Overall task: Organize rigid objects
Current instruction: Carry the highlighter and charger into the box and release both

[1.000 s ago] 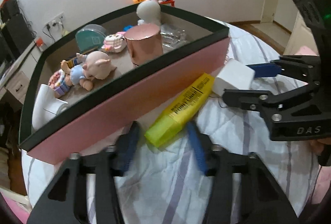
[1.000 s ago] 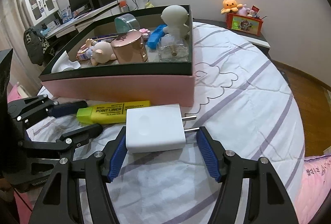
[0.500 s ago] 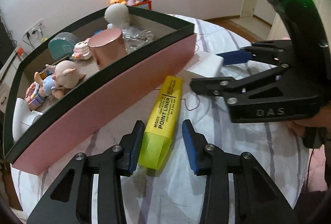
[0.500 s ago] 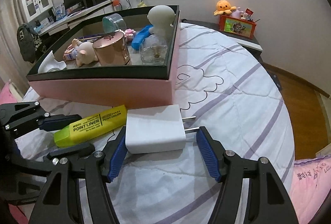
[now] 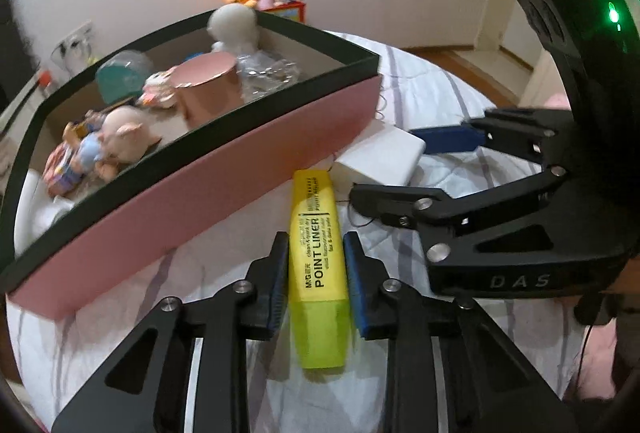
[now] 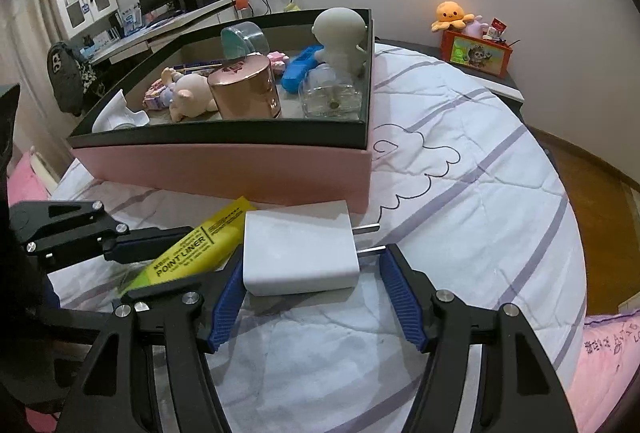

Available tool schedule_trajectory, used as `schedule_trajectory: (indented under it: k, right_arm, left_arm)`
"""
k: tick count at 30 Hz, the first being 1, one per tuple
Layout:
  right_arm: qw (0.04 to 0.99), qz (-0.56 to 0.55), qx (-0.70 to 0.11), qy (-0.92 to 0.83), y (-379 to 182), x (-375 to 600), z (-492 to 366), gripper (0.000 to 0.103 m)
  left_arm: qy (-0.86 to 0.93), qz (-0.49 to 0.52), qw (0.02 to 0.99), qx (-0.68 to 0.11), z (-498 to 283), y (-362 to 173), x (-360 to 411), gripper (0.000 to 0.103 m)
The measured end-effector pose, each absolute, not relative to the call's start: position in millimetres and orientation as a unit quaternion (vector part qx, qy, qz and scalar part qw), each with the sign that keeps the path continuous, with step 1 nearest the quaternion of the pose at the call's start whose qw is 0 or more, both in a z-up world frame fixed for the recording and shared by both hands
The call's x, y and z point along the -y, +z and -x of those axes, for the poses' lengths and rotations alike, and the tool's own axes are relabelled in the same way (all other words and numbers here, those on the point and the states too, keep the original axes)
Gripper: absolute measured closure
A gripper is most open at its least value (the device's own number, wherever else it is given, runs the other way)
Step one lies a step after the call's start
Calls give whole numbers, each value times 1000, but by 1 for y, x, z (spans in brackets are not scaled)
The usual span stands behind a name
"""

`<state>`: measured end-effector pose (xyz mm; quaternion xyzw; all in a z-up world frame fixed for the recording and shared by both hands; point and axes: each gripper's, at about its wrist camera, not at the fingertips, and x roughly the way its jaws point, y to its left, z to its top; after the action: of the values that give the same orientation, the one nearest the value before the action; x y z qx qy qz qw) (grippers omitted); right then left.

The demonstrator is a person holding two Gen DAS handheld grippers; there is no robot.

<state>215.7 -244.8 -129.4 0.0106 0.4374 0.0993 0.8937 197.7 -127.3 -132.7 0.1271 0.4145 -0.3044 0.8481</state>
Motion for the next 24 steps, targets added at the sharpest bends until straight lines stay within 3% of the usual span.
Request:
schedule_trajectory:
  k: [13, 24]
  right_arm:
    - [899, -31, -420, 120, -106, 235, -198, 36]
    - [919, -14, -366, 146, -53, 212, -189, 36]
  left_arm:
    - [-258, -91, 875, -400, -170, -113, 78, 77]
    - [-217, -75, 911, -344, -170, -64, 39, 77]
